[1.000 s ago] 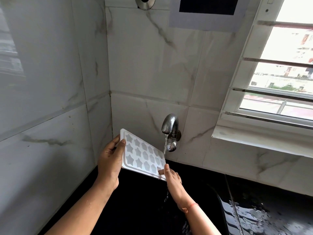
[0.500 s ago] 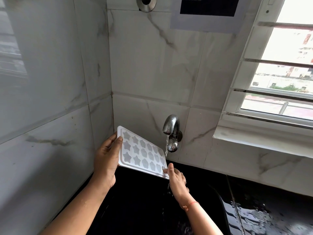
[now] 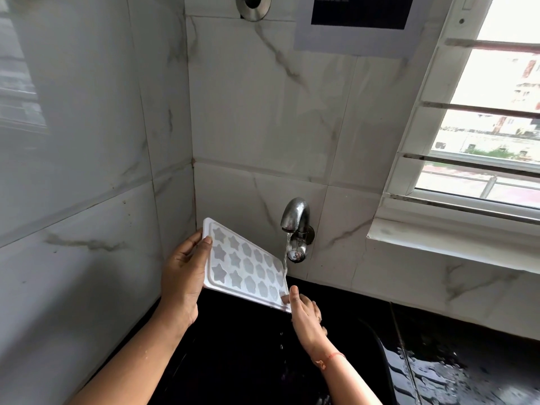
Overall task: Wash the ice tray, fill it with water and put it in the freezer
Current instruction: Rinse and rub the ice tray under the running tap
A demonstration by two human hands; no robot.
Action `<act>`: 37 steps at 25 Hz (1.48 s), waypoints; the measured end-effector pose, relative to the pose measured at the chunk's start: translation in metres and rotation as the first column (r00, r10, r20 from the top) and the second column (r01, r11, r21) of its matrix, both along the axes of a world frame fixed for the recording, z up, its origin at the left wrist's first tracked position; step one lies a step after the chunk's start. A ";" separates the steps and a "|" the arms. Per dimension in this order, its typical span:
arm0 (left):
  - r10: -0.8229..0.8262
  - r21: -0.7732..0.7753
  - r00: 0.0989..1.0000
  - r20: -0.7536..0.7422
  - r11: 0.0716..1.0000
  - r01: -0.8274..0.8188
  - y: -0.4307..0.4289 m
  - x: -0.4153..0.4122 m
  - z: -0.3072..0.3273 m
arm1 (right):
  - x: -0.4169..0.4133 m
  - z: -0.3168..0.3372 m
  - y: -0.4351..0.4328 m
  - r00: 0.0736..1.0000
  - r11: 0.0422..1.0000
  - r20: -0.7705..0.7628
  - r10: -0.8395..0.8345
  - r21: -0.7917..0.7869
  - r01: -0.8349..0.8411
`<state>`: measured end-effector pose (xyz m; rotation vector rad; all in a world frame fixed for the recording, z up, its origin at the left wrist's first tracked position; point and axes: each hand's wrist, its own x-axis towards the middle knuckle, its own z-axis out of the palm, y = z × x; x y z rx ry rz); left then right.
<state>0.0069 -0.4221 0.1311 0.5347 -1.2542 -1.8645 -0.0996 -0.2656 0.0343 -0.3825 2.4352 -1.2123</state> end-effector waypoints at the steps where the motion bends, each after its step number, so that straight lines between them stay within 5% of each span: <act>1: -0.003 -0.005 1.000 0.001 1.000 0.003 0.000 0.000 0.000 | 0.001 0.001 -0.001 1.000 1.000 -0.001 0.008 -0.005 -0.008; 20: 0.000 -0.001 0.999 0.038 1.000 0.000 0.000 -0.003 -0.006 | 0.004 0.002 0.000 0.999 0.997 -0.022 0.029 0.078 -0.027; 27: 0.006 -0.014 0.999 0.047 1.000 -0.005 0.000 -0.004 -0.006 | 0.001 -0.003 0.000 0.999 1.000 -0.029 0.018 0.013 -0.018; 32: -0.033 -0.127 0.997 0.070 0.991 0.042 0.007 -0.010 -0.008 | -0.002 -0.008 0.007 0.993 0.915 0.074 -0.092 -0.388 0.114; 37: -0.135 -0.144 0.979 0.150 0.977 0.157 0.028 -0.029 -0.010 | -0.011 -0.025 -0.015 0.995 0.957 0.073 -0.062 -0.278 0.080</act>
